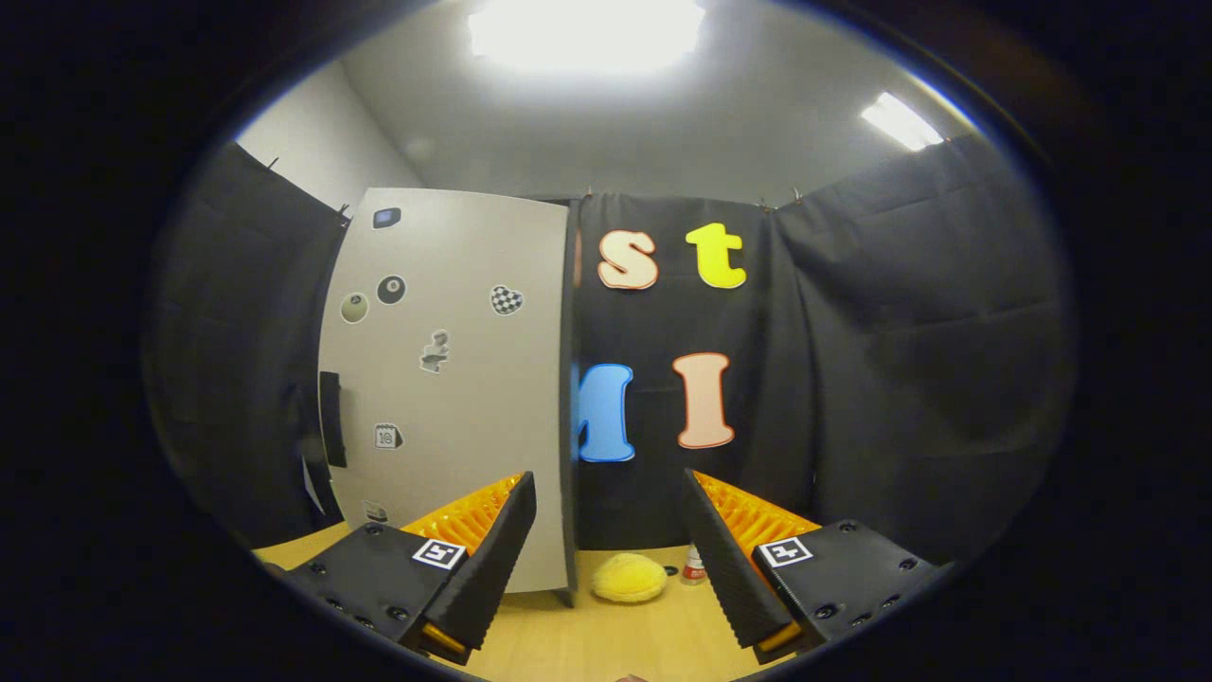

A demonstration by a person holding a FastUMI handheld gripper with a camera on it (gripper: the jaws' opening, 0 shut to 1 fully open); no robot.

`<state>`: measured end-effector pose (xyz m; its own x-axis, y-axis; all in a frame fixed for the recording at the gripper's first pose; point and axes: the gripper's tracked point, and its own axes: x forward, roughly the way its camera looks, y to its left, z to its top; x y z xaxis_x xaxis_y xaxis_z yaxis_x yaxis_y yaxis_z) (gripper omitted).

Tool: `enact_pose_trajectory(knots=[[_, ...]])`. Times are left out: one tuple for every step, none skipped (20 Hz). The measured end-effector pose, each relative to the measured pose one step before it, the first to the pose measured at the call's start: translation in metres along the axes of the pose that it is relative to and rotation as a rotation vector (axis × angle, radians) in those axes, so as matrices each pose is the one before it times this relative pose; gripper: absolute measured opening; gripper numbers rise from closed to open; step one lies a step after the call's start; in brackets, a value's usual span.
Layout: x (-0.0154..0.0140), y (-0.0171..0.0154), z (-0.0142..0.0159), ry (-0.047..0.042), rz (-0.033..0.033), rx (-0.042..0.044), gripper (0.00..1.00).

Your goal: Open the shoe cabinet door, grab the shoes and put them into the shoe cabinet, then close the shoe cabinet door.

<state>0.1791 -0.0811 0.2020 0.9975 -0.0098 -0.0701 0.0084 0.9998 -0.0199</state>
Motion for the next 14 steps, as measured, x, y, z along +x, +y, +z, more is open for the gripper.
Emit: enact_pose_trajectory(knots=[[-0.00407, -0.01203, -0.00352, 0.00464, -0.02029, 0.00145, 0.96], [-0.00316, -0.01016, -0.00288, 0.00295, -0.01772, 0.00534, 0.96], [-0.00258, -0.00895, -0.00200, -0.00167, -0.01323, 0.00991, 0.96], [-0.00118, -0.00620, -0.00108, -0.00201, -0.00764, 0.01143, 0.96], [0.00036, -0.00327, -0.00043, -0.00096, -0.00415, 0.01164, 0.96], [0.00039, -0.00180, 0.00056, -0.00165, -0.00259, 0.01066, 0.96], [0.00127, -0.00345, -0.00090, -0.00098, 0.00253, 0.00613, 0.97], [-0.00019, -0.00266, 0.00087, -0.00421, -0.00115, 0.00151, 0.96], [-0.00171, -0.00213, 0.00046, -0.00540, -0.00194, -0.00227, 0.96], [0.00009, -0.00020, 0.00099, -0.00856, -0.00279, -0.00206, 0.96], [0.00098, 0.00078, -0.00033, -0.00508, -0.00070, 0.00069, 0.96], [0.00051, 0.00252, 0.00022, -0.00288, 0.00508, 0.00577, 0.97], [-0.00134, 0.00008, 0.00147, -0.00121, 0.00730, 0.00792, 0.97], [-0.00024, 0.00110, 0.00090, 0.00214, 0.00709, 0.00422, 0.97]])
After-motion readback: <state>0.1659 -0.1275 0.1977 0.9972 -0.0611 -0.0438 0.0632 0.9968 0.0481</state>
